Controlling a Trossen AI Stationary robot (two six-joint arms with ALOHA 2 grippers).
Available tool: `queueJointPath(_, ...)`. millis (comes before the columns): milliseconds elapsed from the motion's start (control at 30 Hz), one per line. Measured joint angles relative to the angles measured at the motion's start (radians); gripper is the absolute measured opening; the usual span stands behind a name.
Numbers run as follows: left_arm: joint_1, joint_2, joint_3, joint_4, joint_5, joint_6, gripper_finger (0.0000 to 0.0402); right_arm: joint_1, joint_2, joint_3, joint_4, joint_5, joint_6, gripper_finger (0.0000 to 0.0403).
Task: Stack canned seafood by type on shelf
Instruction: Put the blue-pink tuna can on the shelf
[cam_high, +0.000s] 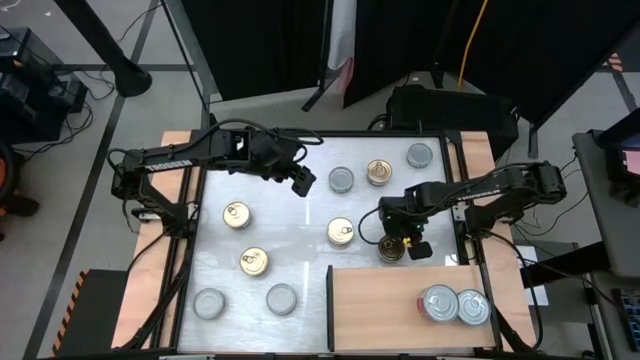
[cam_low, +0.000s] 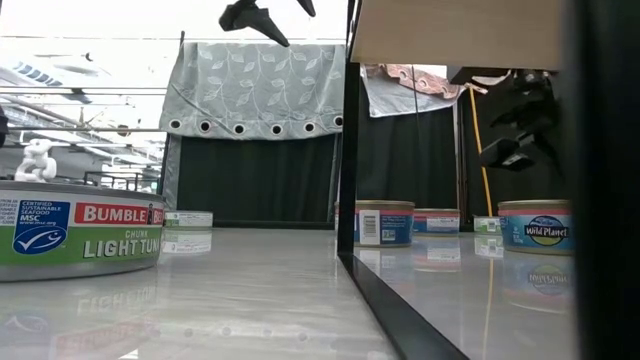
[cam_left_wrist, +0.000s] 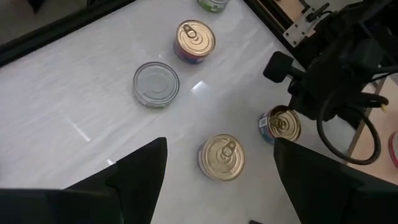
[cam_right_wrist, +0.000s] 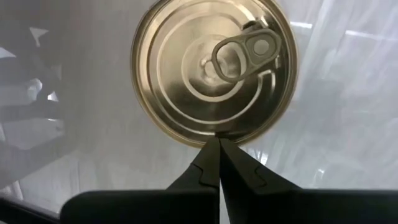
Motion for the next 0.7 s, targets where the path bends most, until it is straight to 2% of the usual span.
queueJointPath(333,-0.010,0.000,0.000,-0.003,0.000,-0.008,0.0295,0.000,0.003,-0.017,0.023,-0.005,-0.003,0.0000)
queueJointPath(700,-0.010,0.000,0.000,-0.007,0.000,0.000,0.0295,0.001,0.004,-0.019,0.023,0.034,0.021,0.0000)
